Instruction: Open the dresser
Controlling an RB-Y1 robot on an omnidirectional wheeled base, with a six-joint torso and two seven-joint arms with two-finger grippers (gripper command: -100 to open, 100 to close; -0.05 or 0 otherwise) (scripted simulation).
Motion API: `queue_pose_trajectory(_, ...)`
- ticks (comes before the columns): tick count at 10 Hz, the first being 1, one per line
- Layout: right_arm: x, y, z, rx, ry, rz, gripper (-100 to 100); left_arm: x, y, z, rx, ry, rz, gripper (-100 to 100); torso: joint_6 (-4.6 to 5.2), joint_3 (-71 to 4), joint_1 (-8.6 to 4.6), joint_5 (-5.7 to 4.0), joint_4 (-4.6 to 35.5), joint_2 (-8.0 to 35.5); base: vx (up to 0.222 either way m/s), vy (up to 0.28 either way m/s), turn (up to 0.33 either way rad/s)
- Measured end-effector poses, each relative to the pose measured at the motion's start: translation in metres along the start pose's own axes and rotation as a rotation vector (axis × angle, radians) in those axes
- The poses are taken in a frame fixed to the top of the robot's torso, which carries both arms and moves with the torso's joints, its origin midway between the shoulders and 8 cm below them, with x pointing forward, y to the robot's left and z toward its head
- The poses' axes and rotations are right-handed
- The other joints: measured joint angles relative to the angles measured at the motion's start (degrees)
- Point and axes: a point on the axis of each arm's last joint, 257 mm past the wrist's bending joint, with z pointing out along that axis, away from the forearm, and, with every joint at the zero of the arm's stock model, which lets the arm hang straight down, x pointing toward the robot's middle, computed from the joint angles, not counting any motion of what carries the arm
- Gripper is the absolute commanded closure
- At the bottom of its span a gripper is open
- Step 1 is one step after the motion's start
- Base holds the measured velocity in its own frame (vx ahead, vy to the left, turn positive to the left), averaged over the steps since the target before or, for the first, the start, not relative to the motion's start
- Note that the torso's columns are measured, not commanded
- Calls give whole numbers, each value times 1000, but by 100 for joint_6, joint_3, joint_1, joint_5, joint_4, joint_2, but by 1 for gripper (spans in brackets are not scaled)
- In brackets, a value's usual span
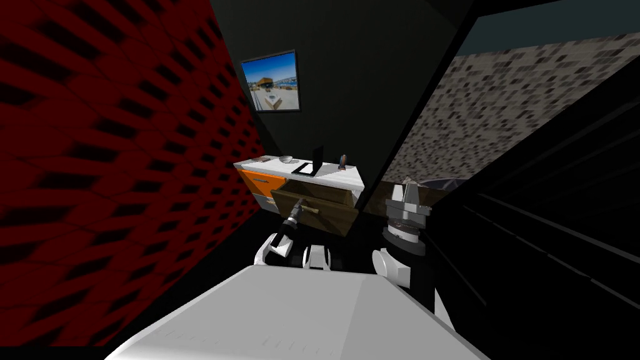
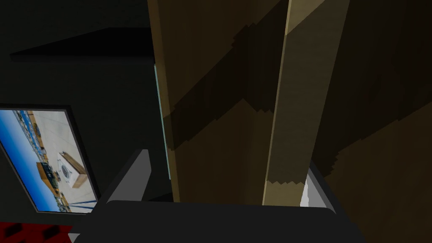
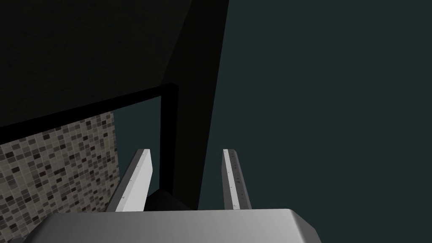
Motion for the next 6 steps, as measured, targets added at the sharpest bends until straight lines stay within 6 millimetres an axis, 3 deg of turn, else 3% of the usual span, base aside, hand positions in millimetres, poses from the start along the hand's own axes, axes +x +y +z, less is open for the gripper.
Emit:
queue_pose_trajectory(1, 0, 0, 0, 0, 0, 0, 0, 0, 1, 0, -6, 0, 0, 0, -1, 0, -1, 2, -10, -4, 0, 0, 0)
queue_pose_trajectory(6, 0, 0, 0, 0, 0, 0, 0, -1, 5, -2, -16, -2, 0, 0, -1, -11, 7, 9, -29, -21, 0, 0, 0)
